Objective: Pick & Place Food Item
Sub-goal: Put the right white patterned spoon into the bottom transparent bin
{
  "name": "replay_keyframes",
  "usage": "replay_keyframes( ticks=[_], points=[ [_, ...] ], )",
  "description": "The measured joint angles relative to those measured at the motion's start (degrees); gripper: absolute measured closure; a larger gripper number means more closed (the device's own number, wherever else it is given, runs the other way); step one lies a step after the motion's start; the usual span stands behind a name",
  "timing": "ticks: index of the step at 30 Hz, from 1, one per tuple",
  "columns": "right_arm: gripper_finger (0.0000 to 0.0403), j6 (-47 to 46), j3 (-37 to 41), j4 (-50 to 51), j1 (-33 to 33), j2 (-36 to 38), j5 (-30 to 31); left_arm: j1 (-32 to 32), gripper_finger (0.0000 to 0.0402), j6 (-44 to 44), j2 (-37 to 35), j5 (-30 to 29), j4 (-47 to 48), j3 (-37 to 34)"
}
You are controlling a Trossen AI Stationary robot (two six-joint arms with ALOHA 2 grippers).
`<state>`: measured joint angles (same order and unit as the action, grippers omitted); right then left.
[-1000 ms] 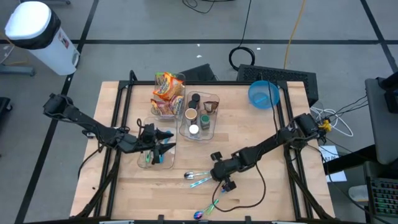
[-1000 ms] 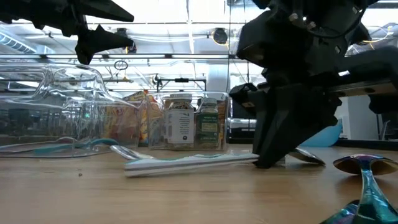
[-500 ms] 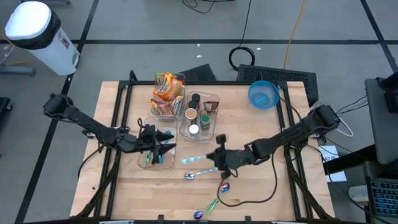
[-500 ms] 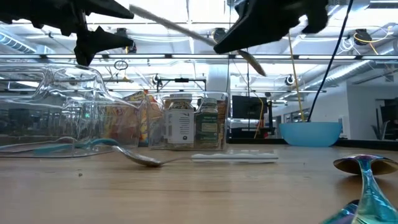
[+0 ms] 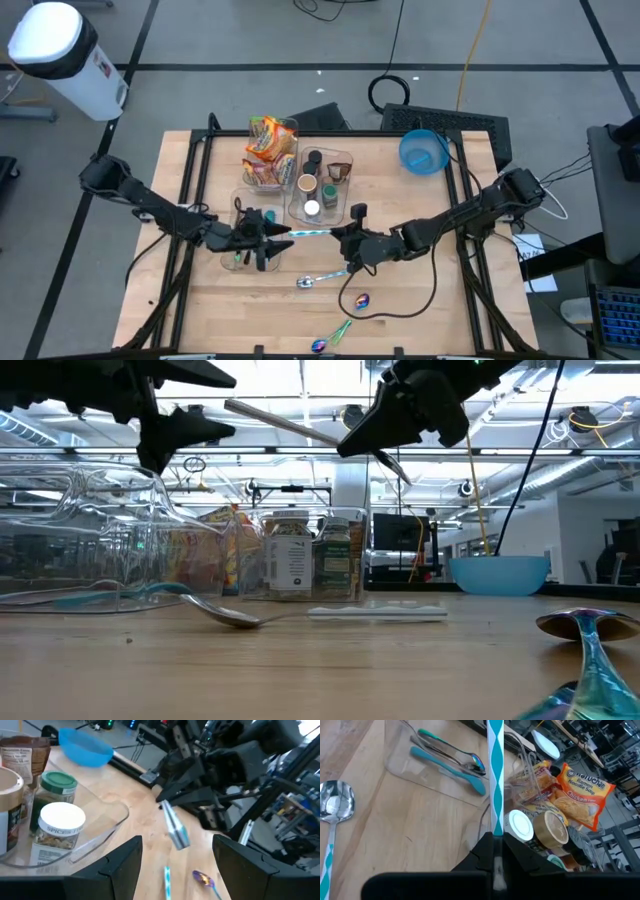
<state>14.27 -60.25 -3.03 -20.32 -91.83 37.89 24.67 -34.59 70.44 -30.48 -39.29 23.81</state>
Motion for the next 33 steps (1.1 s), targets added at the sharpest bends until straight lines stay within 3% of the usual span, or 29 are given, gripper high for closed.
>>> replay_keyframes(
  ticks=[15, 20, 26, 30, 33],
  points=[
    [0.0395, -0.1, 0.0, -0.1, 0.0, 0.0, -0.2, -4.9, 0.0158, 0.8, 5.9, 2.7, 0.2, 4.3],
    [0.0395, -0.1, 1.5, -1.1, 0.1, 0.1, -0.2, -6.3, 0.0224, -1.0, 6.1, 7.0, 0.1, 4.4],
    [0.0392, -0.4, 2.1, -2.0, 0.1, 0.1, -0.3, -7.2, 0.0361, -1.7, 6.1, 8.3, 0.2, 4.4],
    [0.0371, -3.4, 2.1, -3.1, 0.0, 0.1, -0.5, -7.3, 0.0364, 1.3, 3.4, 9.7, 1.4, 4.4],
    [0.0342, -4.9, 2.1, -4.2, -0.7, 0.3, -0.7, -6.9, 0.0364, 3.0, -2.5, 10.6, 6.4, 4.4]
  ],
)
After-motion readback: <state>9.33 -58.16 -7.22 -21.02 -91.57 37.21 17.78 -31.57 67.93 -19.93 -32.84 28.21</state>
